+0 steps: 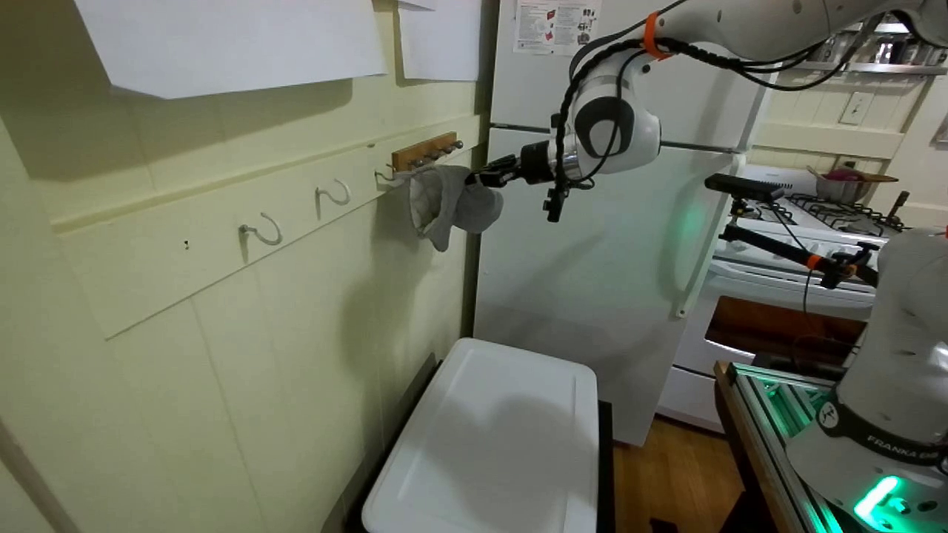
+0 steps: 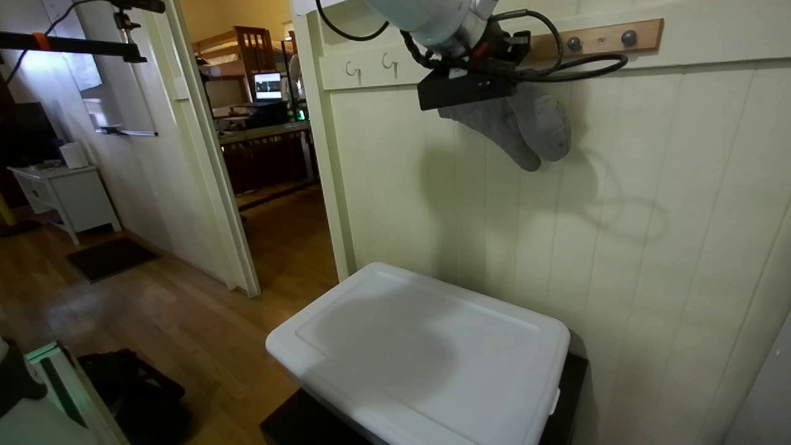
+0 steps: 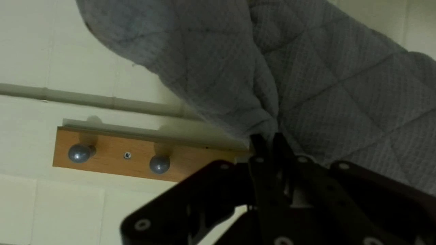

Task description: Remove the oven mitten from the hook

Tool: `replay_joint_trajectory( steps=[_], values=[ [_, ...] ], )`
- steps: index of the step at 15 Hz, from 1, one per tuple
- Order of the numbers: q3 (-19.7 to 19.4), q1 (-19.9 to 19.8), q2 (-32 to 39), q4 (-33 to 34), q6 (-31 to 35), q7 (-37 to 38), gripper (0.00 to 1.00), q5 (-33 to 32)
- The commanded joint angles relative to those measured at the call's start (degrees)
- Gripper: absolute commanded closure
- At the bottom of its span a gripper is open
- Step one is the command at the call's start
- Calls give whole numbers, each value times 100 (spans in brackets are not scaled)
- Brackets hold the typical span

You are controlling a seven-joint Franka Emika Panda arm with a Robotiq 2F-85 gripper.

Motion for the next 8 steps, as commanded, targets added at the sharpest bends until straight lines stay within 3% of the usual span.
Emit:
replay_joint_trajectory(
  steps=[1,8],
  values=[
    [-45,-31,37,-16,823,47,98,-424],
    [192,57,132,-429,1388,945,98,-2036]
  ],
)
